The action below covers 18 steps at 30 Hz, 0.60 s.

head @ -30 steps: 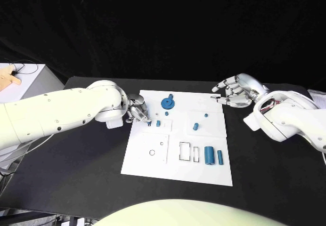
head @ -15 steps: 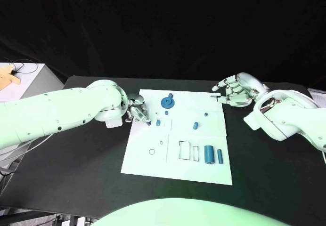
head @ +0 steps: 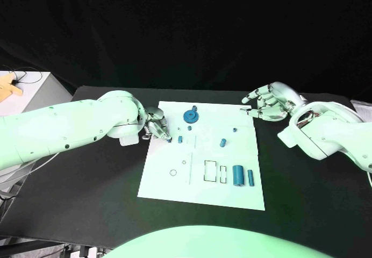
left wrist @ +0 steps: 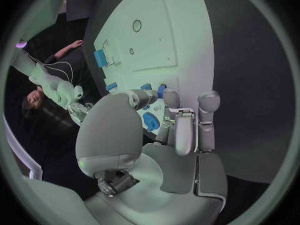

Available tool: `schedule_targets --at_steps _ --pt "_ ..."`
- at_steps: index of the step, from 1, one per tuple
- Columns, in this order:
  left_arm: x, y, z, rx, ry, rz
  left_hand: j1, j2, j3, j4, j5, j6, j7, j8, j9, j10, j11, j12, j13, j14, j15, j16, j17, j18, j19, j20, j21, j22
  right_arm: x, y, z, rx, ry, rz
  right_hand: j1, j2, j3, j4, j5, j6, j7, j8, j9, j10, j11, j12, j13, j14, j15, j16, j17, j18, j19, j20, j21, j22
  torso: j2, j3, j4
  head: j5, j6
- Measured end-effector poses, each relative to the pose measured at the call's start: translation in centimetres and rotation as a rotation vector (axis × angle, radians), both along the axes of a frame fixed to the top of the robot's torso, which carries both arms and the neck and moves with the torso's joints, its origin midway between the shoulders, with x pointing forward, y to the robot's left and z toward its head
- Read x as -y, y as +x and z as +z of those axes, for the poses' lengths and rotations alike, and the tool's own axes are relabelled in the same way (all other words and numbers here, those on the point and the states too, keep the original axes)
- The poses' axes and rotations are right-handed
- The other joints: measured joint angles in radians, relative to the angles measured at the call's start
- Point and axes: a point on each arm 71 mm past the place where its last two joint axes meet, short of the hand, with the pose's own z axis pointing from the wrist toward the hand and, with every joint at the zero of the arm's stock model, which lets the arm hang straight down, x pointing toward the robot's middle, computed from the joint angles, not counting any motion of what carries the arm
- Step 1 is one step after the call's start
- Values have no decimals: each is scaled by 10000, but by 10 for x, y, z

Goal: Assemble the parts on the task board

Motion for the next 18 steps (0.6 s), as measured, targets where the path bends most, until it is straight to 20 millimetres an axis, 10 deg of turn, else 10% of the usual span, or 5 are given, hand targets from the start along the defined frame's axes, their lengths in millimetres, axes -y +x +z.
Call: schedule_targets --at_steps 18 --pt "2 3 -1 7 92 -46 -1 -1 0 0 -31 0 4 -3 -1 4 6 0 11 0 0 0 7 1 0 0 0 -1 0 0 0 2 -1 4 0 0 0 0 0 0 0 0 0 0 0 0 0 0 0 0 0 0 0 0 0 -3 -3 0 -7 -13 -34"
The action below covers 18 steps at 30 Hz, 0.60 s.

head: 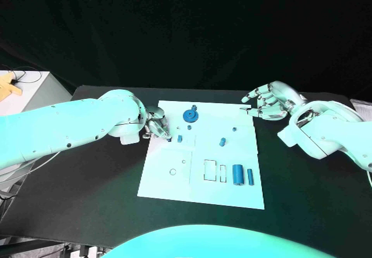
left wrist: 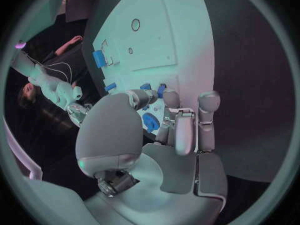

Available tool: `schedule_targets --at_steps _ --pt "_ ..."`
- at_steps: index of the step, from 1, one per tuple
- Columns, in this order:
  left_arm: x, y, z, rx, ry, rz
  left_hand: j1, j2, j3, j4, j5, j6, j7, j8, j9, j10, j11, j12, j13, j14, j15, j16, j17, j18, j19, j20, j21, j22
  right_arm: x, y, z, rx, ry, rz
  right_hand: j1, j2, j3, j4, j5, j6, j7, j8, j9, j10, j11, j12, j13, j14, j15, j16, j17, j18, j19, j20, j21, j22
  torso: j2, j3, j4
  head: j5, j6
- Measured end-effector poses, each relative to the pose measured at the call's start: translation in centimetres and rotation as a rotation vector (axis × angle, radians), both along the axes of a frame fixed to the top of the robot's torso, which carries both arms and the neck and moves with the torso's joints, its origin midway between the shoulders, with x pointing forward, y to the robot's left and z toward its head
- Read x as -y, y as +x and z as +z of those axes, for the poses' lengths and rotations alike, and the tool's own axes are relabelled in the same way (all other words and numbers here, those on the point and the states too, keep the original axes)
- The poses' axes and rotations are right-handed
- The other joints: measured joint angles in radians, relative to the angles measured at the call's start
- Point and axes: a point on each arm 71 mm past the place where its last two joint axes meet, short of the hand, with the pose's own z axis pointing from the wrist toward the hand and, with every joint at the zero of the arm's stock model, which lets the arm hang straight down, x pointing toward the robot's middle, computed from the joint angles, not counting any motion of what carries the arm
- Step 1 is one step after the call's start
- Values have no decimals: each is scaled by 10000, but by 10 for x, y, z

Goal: Assemble the parts on the task board

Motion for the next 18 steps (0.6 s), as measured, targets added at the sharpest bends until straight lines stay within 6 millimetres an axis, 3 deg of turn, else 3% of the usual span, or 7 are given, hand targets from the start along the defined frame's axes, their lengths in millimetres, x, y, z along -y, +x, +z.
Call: schedule_targets --at_steps 18 --pt "3 1 -2 -78 128 -132 -15 -14 0 0 18 14 17 1 5 17 18 0 33 0 0 0 -2 0 0 0 0 8 0 0 0 1 -5 -7 0 0 0 0 0 0 0 0 0 0 0 0 0 0 0 0 0 0 0 0 0 -2 4 12 -2 -46 -48"
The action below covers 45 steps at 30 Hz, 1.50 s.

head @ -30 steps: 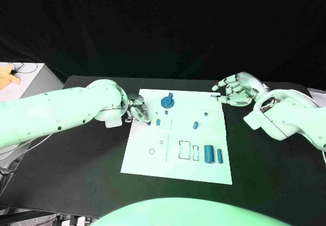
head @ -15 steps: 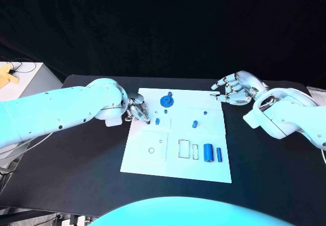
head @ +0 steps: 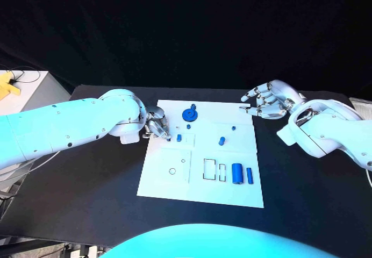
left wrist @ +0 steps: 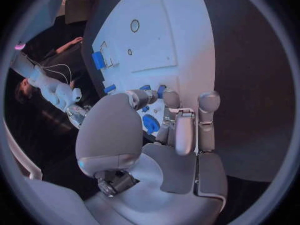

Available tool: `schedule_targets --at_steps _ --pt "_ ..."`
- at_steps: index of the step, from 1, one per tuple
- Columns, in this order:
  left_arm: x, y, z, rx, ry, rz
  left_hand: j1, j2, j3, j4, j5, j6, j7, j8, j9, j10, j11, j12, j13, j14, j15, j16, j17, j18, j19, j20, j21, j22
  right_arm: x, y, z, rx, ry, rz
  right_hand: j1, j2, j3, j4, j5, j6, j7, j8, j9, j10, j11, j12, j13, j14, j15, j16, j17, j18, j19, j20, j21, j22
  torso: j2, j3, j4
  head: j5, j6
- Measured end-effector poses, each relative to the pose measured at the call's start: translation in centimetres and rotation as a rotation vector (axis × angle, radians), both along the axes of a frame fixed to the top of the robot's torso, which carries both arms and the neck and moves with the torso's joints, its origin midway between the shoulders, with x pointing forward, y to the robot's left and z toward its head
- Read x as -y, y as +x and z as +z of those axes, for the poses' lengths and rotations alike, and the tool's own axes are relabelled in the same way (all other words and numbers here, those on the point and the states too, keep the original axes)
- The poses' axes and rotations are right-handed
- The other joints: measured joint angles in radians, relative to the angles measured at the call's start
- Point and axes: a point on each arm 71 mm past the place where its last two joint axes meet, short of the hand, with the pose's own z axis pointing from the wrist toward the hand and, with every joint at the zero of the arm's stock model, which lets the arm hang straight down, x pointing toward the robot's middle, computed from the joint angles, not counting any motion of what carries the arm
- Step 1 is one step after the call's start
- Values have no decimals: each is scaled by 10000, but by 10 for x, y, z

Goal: Assemble the parts on the task board

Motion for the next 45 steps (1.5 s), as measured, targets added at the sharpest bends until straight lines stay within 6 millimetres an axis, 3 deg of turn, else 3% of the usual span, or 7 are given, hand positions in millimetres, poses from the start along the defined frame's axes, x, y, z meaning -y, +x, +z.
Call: schedule_targets --at_steps 17,27,28,29,37,45 --pt "3 0 -3 -46 41 -47 -91 15 -29 -29 -2 76 -3 -54 -55 62 -20 0 84 0 0 0 -2 0 0 0 0 -22 0 0 0 2 -2 1 0 0 0 0 0 0 0 0 0 0 0 0 0 0 0 0 0 0 0 0 0 6 -7 1 2 -12 -4" --pt "3 1 -5 -15 -4 54 -481 -126 -264 -267 -137 49 -106 -138 -15 125 -70 -151 -183 -5 -4 0 -2 0 -23 -23 -107 -219 0 0 0 3 -2 2 0 0 0 0 0 0 0 0 0 0 0 0 0 0 0 0 0 0 0 0 0 5 -9 2 4 -38 15" --pt "3 1 -5 -10 -12 63 -536 -110 149 -681 -171 41 -117 -194 -15 105 -90 -151 -190 -36 -36 0 -2 0 -39 -39 -134 -245 0 0 0 3 -2 2 0 0 0 0 0 0 0 0 0 0 0 0 0 0 0 0 0 0 0 0 0 5 -9 2 6 -38 16" --pt "3 2 -5 0 -20 81 -585 -158 204 -788 -212 41 -117 -214 -15 91 -105 -152 -207 -37 -36 -5 -3 0 -39 -39 -135 -265 0 0 0 3 -2 3 0 0 0 0 0 0 0 0 0 0 0 0 0 0 0 0 0 0 0 0 0 5 -9 2 7 -38 17" --pt "1 3 -5 20 -65 179 -806 -277 29 -954 -213 79 -104 -464 -204 -94 -97 -152 -236 -37 -36 -67 -3 1 -74 -3 -308 -452 0 0 0 5 -3 -1 -53 -53 85 -28 43 -36 -35 75 -13 0 0 0 -50 0 0 0 8 0 0 0 0 4 -21 -6 9 -22 63" --pt "-2 2 -5 37 -88 241 -905 -300 -1408 -174 -156 198 -94 -637 -283 -141 -143 -152 -113 -37 -36 -67 -3 1 -74 -3 -386 -499 0 0 0 1 -5 -5 -53 -53 85 -28 43 -36 -35 75 -12 0 0 0 -50 0 0 0 7 0 0 0 0 3 -26 -12 6 -27 87"
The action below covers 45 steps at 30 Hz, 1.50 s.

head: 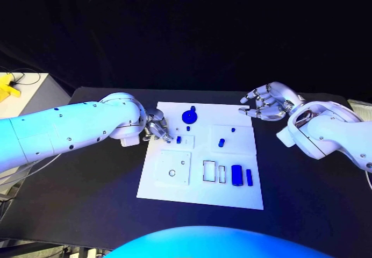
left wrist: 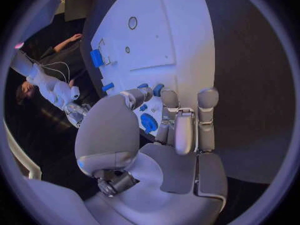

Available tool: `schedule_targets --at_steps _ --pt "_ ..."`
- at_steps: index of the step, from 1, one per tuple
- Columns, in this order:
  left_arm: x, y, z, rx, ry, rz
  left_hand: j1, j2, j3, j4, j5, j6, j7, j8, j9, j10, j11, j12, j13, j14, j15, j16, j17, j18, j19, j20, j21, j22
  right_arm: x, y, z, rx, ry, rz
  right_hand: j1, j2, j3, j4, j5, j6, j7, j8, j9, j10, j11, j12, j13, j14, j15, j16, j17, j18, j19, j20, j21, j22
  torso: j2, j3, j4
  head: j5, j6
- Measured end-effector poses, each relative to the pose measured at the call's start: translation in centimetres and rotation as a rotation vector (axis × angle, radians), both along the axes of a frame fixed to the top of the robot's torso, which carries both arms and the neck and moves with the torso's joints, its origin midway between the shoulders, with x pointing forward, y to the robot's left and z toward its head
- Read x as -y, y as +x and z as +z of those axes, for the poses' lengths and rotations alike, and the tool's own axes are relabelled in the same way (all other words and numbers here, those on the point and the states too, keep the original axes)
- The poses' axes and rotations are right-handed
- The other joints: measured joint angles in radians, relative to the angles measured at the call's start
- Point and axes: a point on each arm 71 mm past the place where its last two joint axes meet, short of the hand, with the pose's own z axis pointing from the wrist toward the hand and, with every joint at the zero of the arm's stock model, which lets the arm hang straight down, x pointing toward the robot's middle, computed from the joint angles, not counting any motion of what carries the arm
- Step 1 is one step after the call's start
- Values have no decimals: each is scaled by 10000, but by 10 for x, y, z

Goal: Assemble the parts on the task board

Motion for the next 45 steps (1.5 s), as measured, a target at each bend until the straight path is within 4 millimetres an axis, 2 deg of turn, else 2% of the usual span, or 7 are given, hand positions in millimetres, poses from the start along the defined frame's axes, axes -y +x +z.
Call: schedule_targets --at_steps 3,10,29,34,37,40,45 --pt "-1 -1 -1 -4 -7 16 66 65 -1115 429 0 38 34 -75 -3 8 52 0 51 0 0 0 0 0 0 0 -46 -24 0 0 0 -8 -1 -2 0 0 0 0 0 0 0 0 0 0 0 0 0 0 0 0 0 0 0 0 0 0 9 -1 -9 -2 9" --pt "-3 -2 -1 23 -47 50 -10 228 -2387 533 0 74 68 -138 -38 -6 66 36 86 0 0 0 0 0 0 0 -46 -31 0 0 -1 -23 -3 -8 0 0 -1 0 0 0 0 0 0 0 0 0 1 0 0 0 -1 0 0 0 0 -2 11 -1 -5 -22 32" --pt "-14 -7 10 228 -295 284 161 556 -3397 505 0 106 35 -176 -41 -6 65 36 69 0 0 -39 -2 0 1 1 -124 -128 1 -1 -3 -54 -10 -24 0 0 -1 0 -1 0 0 0 0 0 0 0 1 0 0 0 -3 0 0 0 0 -4 6 4 -1 -19 64" --pt "-15 -8 17 299 -556 384 463 645 -3709 534 0 -160 179 -288 -41 -637 225 -374 -688 32 44 -270 -94 0 -341 86 -447 -710 1 -1 -4 -63 -14 -38 0 0 -1 0 -1 0 0 0 1 0 0 0 1 0 0 0 -3 0 0 0 0 -1 12 -1 -4 -14 92" --pt "-16 -8 22 290 -891 518 678 808 -3979 535 0 -678 383 -452 -157 -1255 437 -580 -944 -125 311 -743 -1089 171 -1156 240 -1095 -1901 2 0 -4 -67 -18 -49 0 0 -1 0 -1 0 0 0 1 0 0 0 -23 0 0 -39 -3 0 0 0 -62 4 16 0 -6 -15 105" --pt "-17 -8 26 309 -1425 683 845 863 -4145 544 8 -1124 612 -644 -369 -1760 642 -702 -1060 -516 494 -1099 -1848 171 -1429 380 -1353 -2161 2 0 -5 -68 -22 -63 0 0 -1 0 -1 0 0 0 1 0 0 0 -24 0 0 -39 -4 0 0 0 -62 4 18 -1 -12 -20 114" --pt "-14 -5 34 783 -2694 865 1706 1077 -4141 548 82 -1710 988 -953 -1069 -2993 1040 -1364 -1586 -2760 855 -3119 -5469 170 -2036 765 -2301 -2670 3 0 -5 -58 -30 -95 0 0 -1 0 -1 -32 32 0 1 0 0 0 -44 0 0 -39 -4 1 0 0 -62 4 29 6 -16 -58 150"
